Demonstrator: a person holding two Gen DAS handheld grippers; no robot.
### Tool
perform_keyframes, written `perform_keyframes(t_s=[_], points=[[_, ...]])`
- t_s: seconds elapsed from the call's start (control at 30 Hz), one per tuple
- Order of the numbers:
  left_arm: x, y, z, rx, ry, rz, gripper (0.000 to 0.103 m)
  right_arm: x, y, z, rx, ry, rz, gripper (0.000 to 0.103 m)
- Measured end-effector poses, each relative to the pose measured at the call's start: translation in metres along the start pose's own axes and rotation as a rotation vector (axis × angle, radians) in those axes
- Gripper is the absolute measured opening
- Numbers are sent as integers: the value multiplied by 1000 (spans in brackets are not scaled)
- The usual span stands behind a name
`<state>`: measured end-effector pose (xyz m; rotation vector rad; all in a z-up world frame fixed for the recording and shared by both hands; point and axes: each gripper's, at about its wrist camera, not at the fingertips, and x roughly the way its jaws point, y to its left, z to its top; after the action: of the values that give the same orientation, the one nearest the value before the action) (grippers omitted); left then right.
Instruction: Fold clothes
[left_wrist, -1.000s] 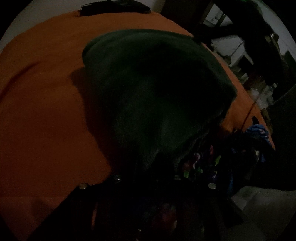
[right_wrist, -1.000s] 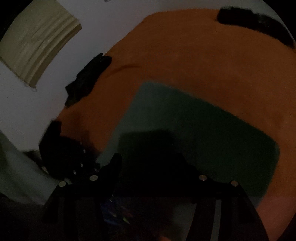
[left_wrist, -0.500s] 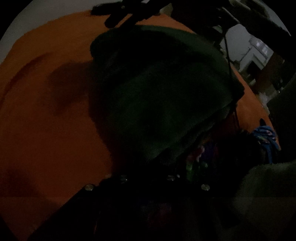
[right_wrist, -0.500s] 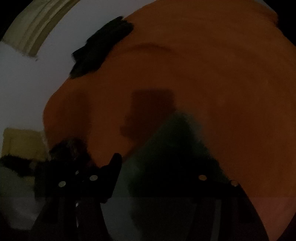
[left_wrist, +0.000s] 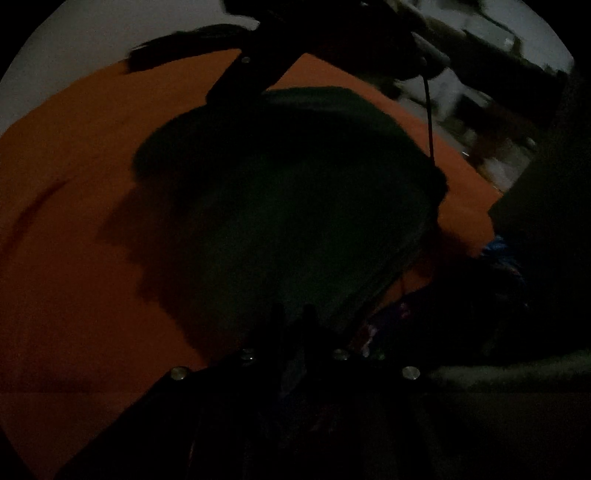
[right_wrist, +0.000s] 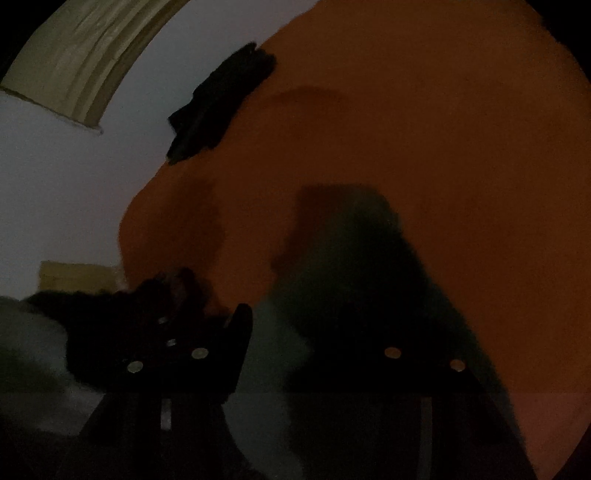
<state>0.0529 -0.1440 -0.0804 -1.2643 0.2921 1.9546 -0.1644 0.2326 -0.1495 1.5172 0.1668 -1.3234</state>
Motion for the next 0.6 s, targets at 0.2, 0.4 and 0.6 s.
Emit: perform_keyframes(t_s=[0.2,0.4,0.6], points=[[30,6,-4,-8,112,-142,24,13,-25,-36,41,124,53,49],[36,18,-15,-135,155,-257,24,-22,-66,-36,216,-149,-72,27],[-1,46,53,-178,-48,-292,46,-36,-55,-95,284,-275,99,27]])
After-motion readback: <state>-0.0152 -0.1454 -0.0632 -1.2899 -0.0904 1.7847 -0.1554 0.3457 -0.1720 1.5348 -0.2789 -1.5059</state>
